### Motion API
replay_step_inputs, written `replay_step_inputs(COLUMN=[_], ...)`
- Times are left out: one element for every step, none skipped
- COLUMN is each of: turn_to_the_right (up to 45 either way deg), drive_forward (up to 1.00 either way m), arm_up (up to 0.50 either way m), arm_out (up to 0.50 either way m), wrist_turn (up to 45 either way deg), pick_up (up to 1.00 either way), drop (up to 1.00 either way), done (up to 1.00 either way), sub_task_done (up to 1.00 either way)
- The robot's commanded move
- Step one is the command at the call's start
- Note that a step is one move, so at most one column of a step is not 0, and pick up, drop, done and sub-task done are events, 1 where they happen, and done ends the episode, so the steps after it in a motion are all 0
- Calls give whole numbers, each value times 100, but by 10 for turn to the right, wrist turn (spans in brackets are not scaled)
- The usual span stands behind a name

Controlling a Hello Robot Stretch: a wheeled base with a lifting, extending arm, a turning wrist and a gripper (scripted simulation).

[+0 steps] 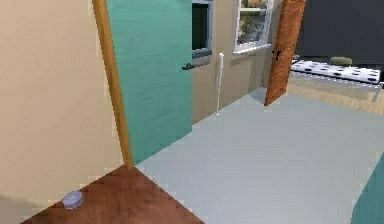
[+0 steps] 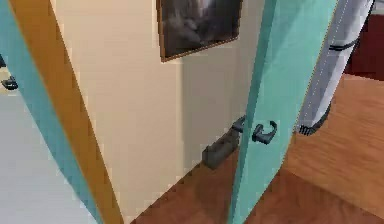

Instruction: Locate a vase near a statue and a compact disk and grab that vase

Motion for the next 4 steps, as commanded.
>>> replay_step_inputs(turn_to_the_right=[0,270,0,150], drive_forward=[45,0,100,0], arm_up=[0,0,0,0], arm_out=[0,0,0,0], wrist_turn=[0,0,0,0], pick_up=[0,0,0,0], drop=[0,0,0,0], done=[0,0,0,0], sub_task_done=[0,0,0,0])
